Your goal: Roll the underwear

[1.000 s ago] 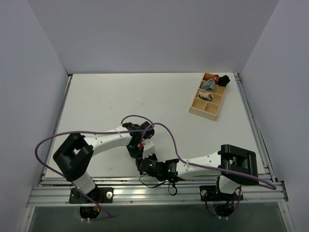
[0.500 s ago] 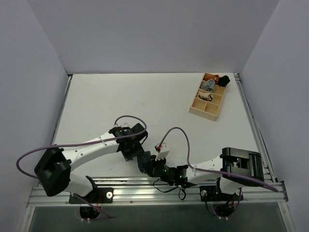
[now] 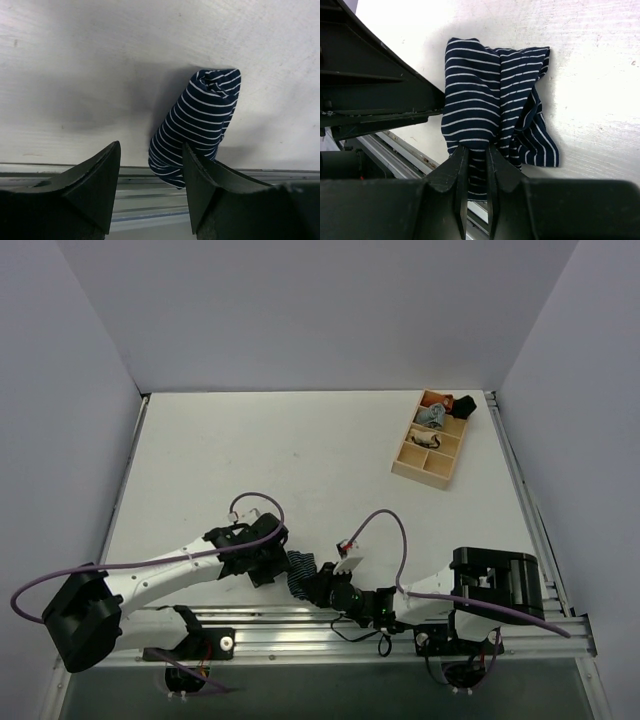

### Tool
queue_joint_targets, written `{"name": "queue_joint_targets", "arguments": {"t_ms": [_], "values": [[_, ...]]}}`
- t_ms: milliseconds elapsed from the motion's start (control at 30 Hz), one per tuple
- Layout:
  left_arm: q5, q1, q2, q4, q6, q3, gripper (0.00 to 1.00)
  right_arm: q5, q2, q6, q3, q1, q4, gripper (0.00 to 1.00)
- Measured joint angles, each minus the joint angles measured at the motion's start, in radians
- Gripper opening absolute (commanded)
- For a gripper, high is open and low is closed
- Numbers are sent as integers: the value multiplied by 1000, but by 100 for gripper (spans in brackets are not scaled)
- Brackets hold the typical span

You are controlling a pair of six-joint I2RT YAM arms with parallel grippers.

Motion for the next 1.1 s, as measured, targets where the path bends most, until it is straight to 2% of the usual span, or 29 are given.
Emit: {"name": "queue_joint_targets", "arguments": {"t_ms": [300,733,1100], "values": [[42,2,-10,171,21,-79,61,5,9,33,-22,4,34,0],[88,27,-159,235,76,-129,66,3,8,92,-42,5,51,0],[191,72,-12,348,190,-135,66,3,9,100,-45,5,55,0]]}}
